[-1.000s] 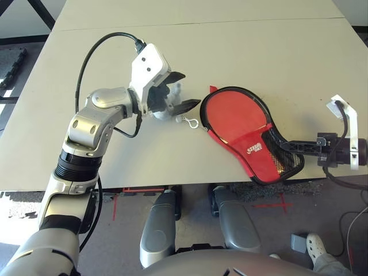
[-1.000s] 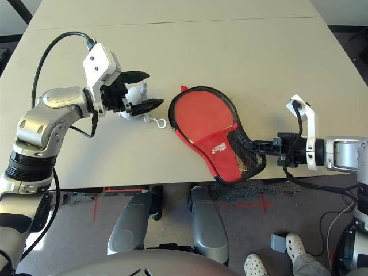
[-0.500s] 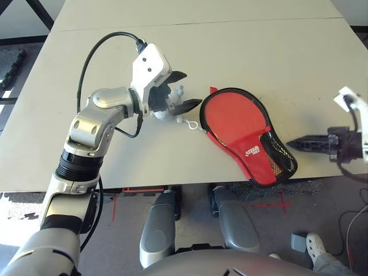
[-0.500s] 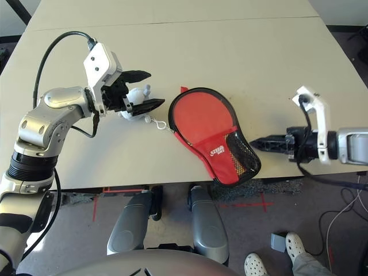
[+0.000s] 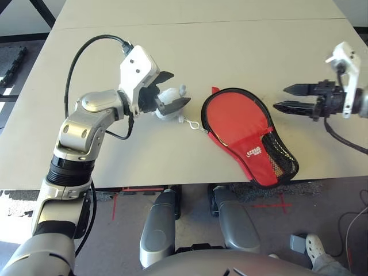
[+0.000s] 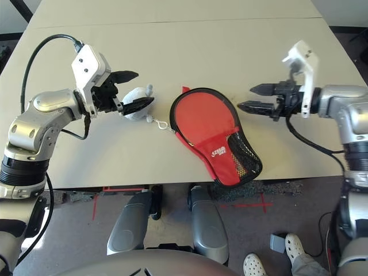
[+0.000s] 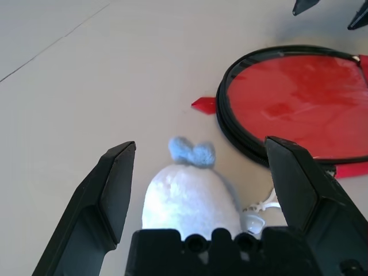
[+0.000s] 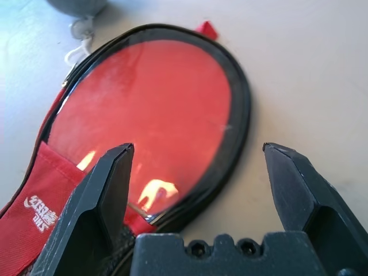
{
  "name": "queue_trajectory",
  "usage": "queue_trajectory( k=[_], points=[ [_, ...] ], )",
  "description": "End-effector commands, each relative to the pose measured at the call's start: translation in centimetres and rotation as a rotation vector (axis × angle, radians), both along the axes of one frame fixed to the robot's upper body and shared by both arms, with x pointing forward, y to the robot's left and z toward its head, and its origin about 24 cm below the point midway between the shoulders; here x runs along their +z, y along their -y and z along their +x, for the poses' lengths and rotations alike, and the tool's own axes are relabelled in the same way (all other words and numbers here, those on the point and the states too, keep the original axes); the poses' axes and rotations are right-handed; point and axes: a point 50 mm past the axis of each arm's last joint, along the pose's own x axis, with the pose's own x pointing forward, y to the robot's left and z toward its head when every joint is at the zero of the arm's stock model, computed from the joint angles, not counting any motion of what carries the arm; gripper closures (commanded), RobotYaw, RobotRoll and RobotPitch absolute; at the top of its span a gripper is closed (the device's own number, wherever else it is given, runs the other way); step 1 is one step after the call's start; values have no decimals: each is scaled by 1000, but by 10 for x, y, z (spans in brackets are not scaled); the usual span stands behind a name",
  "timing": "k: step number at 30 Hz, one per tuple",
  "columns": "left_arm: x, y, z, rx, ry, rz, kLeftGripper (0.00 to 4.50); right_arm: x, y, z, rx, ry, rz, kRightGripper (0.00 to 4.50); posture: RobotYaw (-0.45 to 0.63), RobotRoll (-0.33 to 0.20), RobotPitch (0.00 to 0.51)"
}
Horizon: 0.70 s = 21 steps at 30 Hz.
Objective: Store the ping-pong paddle in its case and zip it.
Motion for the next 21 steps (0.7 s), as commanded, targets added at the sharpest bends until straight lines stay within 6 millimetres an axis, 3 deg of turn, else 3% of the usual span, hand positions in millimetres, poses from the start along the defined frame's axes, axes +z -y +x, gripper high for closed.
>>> queue_trajectory(
  k=[1, 11, 21],
  points=[
    [-1, -4, -3, 18, -3, 5, 0, -5, -8, 4, 64, 18, -17, 39, 139, 0, 257],
    [-4, -12, -5, 47, -32, -3, 0, -29, -32, 7, 164, 22, -66, 39, 151, 0, 265],
    [-7, -8, -2, 68, -113, -18, 0, -64, -38, 0, 184, -30, -135, 39, 152, 0, 271]
  ],
)
